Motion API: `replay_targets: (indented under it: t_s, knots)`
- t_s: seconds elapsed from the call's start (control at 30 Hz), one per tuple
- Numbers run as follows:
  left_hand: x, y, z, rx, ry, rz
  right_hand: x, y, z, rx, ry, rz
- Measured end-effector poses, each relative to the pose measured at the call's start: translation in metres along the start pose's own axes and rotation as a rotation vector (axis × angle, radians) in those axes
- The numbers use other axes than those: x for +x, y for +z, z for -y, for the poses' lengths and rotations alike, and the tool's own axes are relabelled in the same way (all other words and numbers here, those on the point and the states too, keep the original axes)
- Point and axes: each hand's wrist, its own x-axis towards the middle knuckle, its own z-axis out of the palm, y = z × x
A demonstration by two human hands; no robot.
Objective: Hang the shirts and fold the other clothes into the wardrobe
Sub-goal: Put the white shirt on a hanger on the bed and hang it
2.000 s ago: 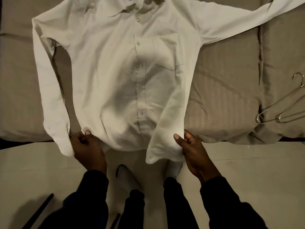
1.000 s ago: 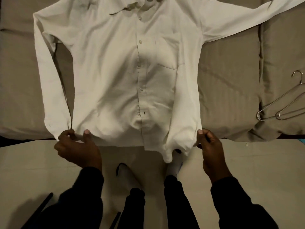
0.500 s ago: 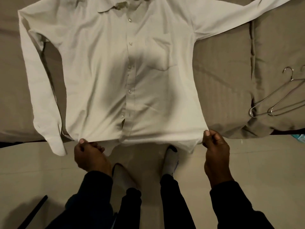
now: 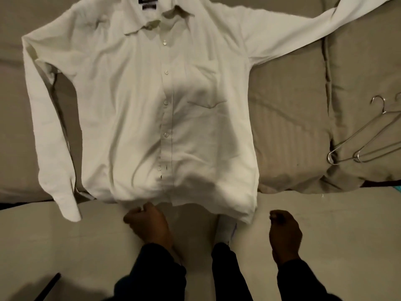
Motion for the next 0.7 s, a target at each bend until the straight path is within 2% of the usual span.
replay_targets:
  t_s: [0.03,0.07,0.17,0.2,0.27,0.37,0.43,0.53,0.63,0.7]
  knots:
    - [-0.007,-0.001,-0.005,0.009,0.105,-0.097,-0.005,-0.003,0.002,-0.030,-0.014,-0.051]
    - [-0.017,-0.001,-0.015,-0.027,0.249,-0.108,-0.011,-0.004,0.010,-0.028,-0.075,-0.086]
    - [-0.041,0.000,-0.053,0.064,0.732,0.077,-0.026,-0.003,0.062,0.023,-0.447,-0.173]
    - [-0.041,0.001,-0.067,0.112,0.839,0.153,-0.028,0.000,0.086,0.035,-0.550,-0.174]
    - [-0.036,0.008,-0.102,0.211,0.970,0.248,-0.025,0.008,0.135,0.082,-0.630,-0.125]
    - [-0.006,0.029,-0.159,0.356,1.106,0.353,0.005,0.025,0.205,0.106,-0.637,-0.151]
    - [0.020,0.046,-0.192,0.415,1.187,0.402,0.037,0.036,0.244,0.124,-0.566,-0.154]
    - [0.064,0.075,-0.230,0.492,1.268,0.371,0.076,0.043,0.297,0.051,-0.490,-0.153]
    - [0.101,0.109,-0.266,0.538,1.307,0.365,0.100,0.056,0.349,0.362,-0.301,-0.001]
    - [0.121,0.122,-0.285,0.543,1.341,0.313,0.120,0.057,0.366,0.529,-0.280,0.027]
